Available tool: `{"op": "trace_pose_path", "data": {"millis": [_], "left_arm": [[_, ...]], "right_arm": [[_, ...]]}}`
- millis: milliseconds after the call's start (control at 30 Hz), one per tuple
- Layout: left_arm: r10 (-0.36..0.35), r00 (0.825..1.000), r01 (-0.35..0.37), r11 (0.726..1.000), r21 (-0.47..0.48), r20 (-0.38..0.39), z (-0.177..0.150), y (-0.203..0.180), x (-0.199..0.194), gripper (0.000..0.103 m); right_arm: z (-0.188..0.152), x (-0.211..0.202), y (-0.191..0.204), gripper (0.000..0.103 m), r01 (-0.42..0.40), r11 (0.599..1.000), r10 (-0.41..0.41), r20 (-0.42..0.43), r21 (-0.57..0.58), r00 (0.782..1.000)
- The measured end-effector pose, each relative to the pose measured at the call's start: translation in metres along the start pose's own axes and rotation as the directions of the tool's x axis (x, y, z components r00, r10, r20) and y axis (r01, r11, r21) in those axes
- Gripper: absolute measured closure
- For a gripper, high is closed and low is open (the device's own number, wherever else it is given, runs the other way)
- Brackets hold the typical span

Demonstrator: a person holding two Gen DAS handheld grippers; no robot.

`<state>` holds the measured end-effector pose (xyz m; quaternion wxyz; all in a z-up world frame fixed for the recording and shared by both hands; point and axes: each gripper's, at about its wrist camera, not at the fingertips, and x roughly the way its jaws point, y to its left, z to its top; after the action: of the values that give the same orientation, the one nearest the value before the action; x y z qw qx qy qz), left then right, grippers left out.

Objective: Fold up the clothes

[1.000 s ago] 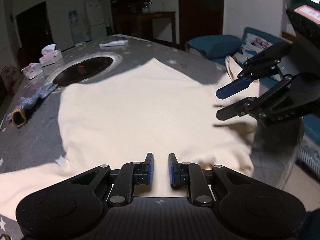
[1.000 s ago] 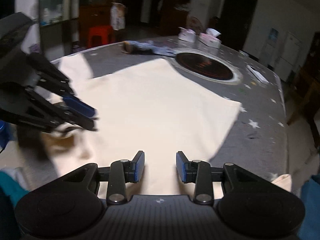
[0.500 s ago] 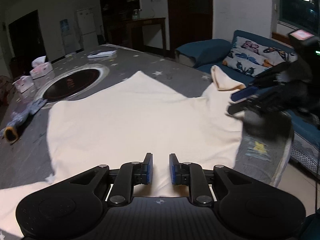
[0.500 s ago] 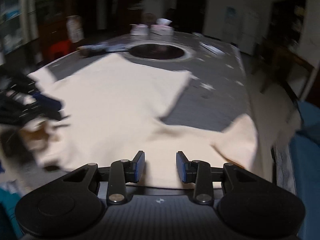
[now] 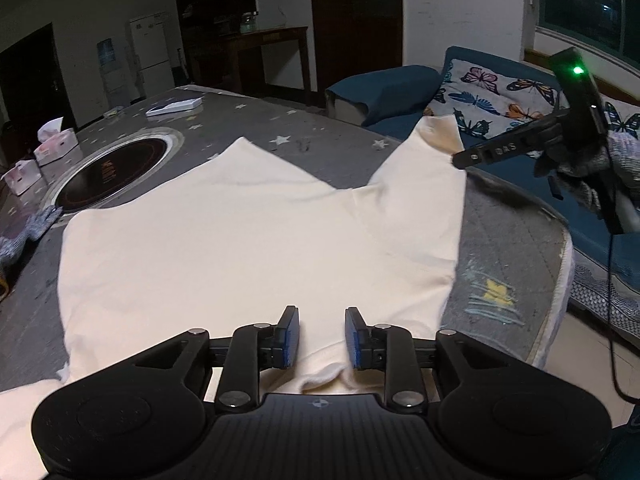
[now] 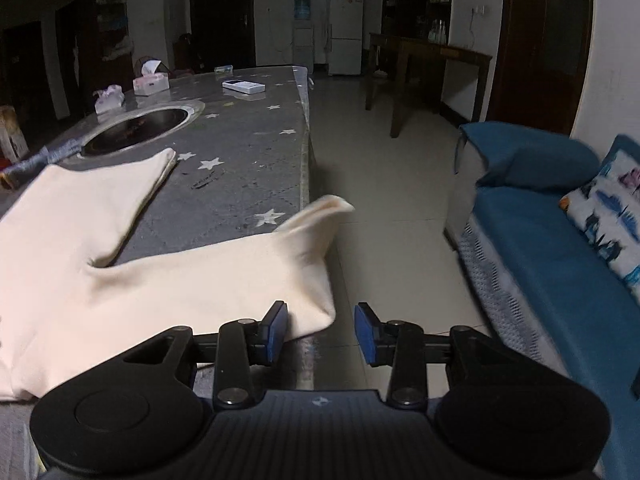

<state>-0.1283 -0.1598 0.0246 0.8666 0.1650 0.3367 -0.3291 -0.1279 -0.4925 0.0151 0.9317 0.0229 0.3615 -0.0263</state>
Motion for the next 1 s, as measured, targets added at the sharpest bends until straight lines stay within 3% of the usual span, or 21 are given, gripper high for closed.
{"op": "trace_pose_path", "data": {"millis": [200,333,600,833,1000], "left_arm": [[-0.010,1.000,0.010,1.000,0.012,-0.005,0.002,-0.009,0.003,0.069],[-0.007,1.000,0.007,1.000,0.009,-0.001,0.003,-0.010,0.002,0.065],[-0.023,1.000,0.023,0.999,0.025,-0.004,0.008,-0.015,0.007,0.064],[-0.022,1.000,0.023,0.999,0.033,-0.009,0.011,-0.019,0.011,0.063],[-0.017,1.000,0.018,1.000,0.022,-0.015,0.011,-0.018,0.012,0.063]], "right_arm": [[0.007,0.010,-0.007,0.065,-0.030,0.999,0.029,0.013,0.039,0.999],[0.006,0.014,-0.026,0.066,-0.079,0.980,0.079,0.009,0.185,0.997],[-0.010,0.025,-0.071,0.057,-0.176,0.879,0.187,0.019,0.444,0.982],[-0.023,0.046,-0.098,0.056,-0.276,0.743,0.295,0.071,0.610,0.953],[-0.027,0.049,-0.108,0.086,-0.305,0.709,0.295,0.125,0.636,0.947]]}}
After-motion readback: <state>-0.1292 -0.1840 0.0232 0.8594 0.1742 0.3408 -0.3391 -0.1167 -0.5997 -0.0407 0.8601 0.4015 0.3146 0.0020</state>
